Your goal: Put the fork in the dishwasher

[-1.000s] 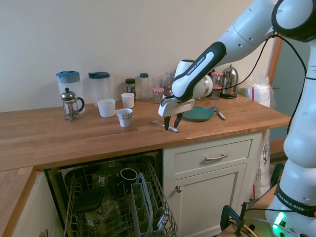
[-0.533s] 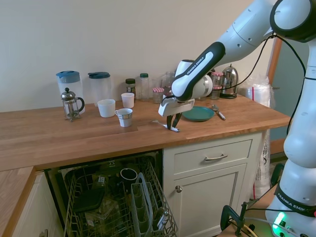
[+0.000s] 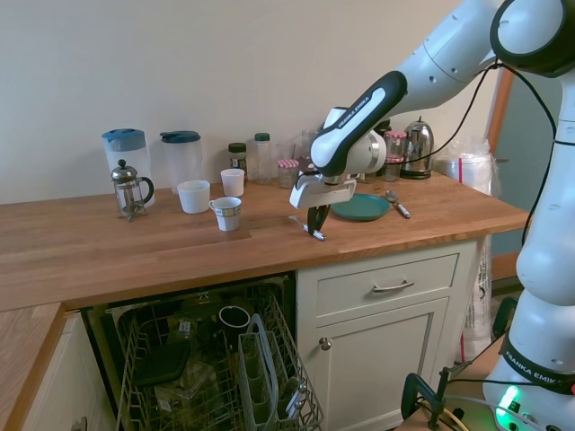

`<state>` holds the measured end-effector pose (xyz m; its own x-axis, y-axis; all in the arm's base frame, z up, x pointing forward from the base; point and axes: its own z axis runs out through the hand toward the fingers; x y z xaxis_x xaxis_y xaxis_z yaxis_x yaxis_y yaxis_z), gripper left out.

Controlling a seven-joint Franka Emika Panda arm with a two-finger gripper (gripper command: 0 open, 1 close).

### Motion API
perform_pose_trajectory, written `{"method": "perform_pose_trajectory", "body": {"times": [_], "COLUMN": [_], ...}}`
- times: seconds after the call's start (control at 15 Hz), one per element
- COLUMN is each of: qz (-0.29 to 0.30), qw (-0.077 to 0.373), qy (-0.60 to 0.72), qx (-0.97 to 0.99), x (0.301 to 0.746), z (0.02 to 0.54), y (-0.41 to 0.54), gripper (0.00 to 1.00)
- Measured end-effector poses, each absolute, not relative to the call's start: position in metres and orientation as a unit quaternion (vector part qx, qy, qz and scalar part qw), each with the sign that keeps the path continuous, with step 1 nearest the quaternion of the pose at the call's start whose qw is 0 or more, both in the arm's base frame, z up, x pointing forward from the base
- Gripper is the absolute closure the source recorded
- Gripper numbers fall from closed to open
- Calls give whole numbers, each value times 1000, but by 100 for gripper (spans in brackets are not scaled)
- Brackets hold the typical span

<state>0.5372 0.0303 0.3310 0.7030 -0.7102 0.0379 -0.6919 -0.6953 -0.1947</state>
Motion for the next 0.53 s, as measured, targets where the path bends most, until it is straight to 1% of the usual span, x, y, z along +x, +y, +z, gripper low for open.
{"method": "perform_pose_trajectory", "body": {"times": [0.13,0.27,0.53], "qz": [-46,-46,-38], "qw": [80,80,68], "qy": [376,369,342], "qx": [-922,-925,-937], "x": [543,546,525], "z": [348,379,433], "y": [33,35,49], "gripper": [100,100,100]}}
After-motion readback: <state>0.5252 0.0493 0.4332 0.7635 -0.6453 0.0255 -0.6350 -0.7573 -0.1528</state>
